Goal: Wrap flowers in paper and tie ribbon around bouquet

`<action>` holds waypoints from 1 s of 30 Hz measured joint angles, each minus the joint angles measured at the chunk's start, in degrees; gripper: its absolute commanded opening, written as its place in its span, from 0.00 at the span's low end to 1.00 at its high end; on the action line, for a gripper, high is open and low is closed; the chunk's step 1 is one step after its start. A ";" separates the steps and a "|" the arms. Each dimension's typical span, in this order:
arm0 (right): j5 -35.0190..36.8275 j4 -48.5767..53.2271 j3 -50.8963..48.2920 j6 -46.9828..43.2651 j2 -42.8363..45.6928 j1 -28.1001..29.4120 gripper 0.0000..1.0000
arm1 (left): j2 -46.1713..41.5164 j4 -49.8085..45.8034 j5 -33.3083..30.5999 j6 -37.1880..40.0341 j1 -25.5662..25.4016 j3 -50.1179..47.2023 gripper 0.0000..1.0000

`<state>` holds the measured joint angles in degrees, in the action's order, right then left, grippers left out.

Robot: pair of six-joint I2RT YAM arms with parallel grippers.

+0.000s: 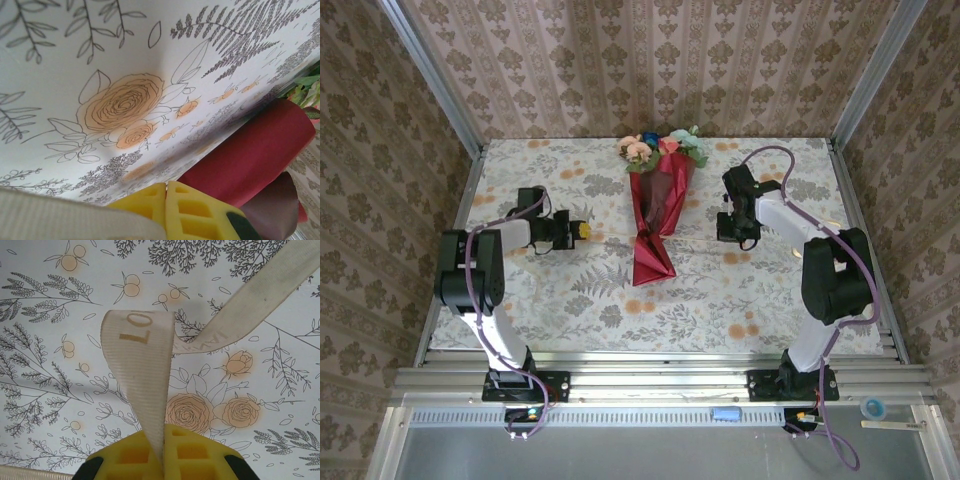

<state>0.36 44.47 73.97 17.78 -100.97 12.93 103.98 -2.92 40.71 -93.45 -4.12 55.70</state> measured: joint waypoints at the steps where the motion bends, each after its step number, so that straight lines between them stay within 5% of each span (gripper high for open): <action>1: -0.09 -0.02 0.00 0.00 0.13 0.00 0.00 | -0.13 0.02 0.11 0.00 0.17 -0.15 0.00; 21: -2.49 -2.51 -2.03 1.97 3.13 -0.31 0.00 | -3.23 -0.28 2.67 -0.66 3.32 -3.34 0.00; 30: -1.95 1.73 -1.22 2.45 2.82 -0.02 0.00 | -4.90 -10.80 -2.16 7.74 -0.37 0.52 0.04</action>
<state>-1.58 46.19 72.75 20.23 -98.15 12.91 99.09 -13.72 38.54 -85.71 -4.49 56.23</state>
